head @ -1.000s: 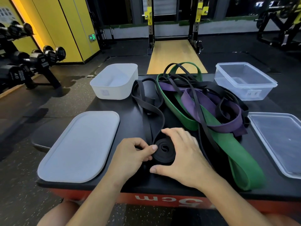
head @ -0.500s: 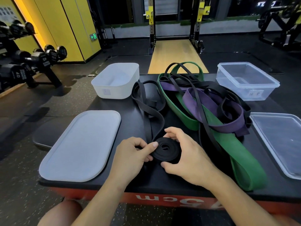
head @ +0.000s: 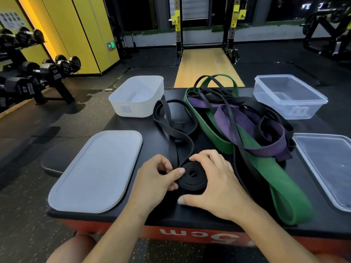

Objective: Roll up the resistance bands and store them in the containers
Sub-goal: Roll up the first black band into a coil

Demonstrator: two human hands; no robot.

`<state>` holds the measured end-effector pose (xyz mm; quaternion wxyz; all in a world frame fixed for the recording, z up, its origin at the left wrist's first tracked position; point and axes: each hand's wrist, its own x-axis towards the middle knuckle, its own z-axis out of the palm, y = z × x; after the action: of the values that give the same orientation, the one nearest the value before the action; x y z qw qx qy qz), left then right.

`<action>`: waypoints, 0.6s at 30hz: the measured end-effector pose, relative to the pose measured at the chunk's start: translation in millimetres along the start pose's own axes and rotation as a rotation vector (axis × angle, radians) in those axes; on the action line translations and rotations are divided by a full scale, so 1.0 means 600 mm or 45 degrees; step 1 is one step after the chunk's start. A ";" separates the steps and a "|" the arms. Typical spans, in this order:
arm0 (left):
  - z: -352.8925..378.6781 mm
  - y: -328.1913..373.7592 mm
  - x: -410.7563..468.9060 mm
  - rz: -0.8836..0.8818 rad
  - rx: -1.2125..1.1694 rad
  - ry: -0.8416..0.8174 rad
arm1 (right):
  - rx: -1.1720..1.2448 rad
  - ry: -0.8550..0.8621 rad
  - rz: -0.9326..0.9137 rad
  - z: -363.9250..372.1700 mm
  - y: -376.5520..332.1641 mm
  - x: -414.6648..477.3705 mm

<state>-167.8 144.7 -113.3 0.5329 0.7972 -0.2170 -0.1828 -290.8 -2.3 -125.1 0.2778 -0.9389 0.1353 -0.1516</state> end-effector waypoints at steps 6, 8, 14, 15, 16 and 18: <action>0.003 0.008 0.011 0.011 0.077 -0.010 | 0.018 0.056 -0.009 0.007 0.012 0.006; 0.004 0.014 0.026 0.049 0.201 0.037 | 0.028 0.046 -0.022 0.005 0.014 0.006; 0.014 0.014 0.073 0.125 0.277 0.075 | 0.080 0.037 -0.033 0.000 0.012 0.006; 0.015 0.009 0.083 0.141 0.287 0.075 | 0.083 0.037 -0.036 0.000 0.012 0.006; 0.016 0.005 0.091 0.157 0.311 0.069 | 0.085 0.036 -0.039 -0.001 0.012 0.007; 0.017 0.002 0.105 0.182 0.368 0.047 | 0.086 0.040 -0.044 -0.001 0.011 0.007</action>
<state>-120.4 102.5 -119.9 0.4281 0.8514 -0.2874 -0.0967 -288.4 -9.5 -127.5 0.3046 -0.9287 0.1183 -0.1755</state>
